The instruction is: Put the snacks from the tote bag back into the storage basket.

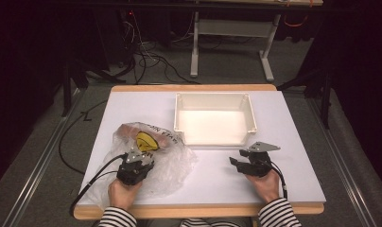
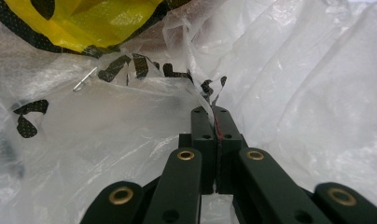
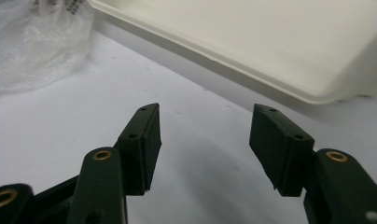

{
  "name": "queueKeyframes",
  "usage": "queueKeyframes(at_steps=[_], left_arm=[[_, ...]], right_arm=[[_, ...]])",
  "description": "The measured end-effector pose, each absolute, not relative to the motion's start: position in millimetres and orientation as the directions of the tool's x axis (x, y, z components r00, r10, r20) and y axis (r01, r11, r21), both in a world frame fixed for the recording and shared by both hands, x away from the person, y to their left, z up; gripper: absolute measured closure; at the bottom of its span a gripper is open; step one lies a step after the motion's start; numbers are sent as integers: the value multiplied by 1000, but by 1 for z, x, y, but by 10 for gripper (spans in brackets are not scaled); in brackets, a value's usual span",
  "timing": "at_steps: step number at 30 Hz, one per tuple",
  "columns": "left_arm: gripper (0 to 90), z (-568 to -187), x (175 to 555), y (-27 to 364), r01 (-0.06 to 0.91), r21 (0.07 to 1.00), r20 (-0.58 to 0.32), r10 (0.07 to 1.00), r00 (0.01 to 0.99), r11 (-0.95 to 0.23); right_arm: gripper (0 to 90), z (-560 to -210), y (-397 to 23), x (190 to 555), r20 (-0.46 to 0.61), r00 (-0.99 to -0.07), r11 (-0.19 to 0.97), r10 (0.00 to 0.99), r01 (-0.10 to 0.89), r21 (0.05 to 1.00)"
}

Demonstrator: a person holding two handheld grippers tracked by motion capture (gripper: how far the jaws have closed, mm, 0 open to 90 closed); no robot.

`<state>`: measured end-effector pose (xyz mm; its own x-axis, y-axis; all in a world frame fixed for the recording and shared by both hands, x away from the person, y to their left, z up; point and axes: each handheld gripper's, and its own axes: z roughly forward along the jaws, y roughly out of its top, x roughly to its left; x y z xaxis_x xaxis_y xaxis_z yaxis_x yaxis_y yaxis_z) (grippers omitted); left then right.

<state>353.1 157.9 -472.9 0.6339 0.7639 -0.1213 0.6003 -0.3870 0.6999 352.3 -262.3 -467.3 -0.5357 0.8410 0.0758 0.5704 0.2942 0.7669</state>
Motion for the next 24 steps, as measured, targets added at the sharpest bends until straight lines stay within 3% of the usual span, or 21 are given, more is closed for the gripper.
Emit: queueKeyframes(at_steps=[24], left_arm=[[900,-471,338,151,581,723,-151,737,659,-373]], right_arm=[[479,-469,-172,372,116,-676,377,728,535,756]])
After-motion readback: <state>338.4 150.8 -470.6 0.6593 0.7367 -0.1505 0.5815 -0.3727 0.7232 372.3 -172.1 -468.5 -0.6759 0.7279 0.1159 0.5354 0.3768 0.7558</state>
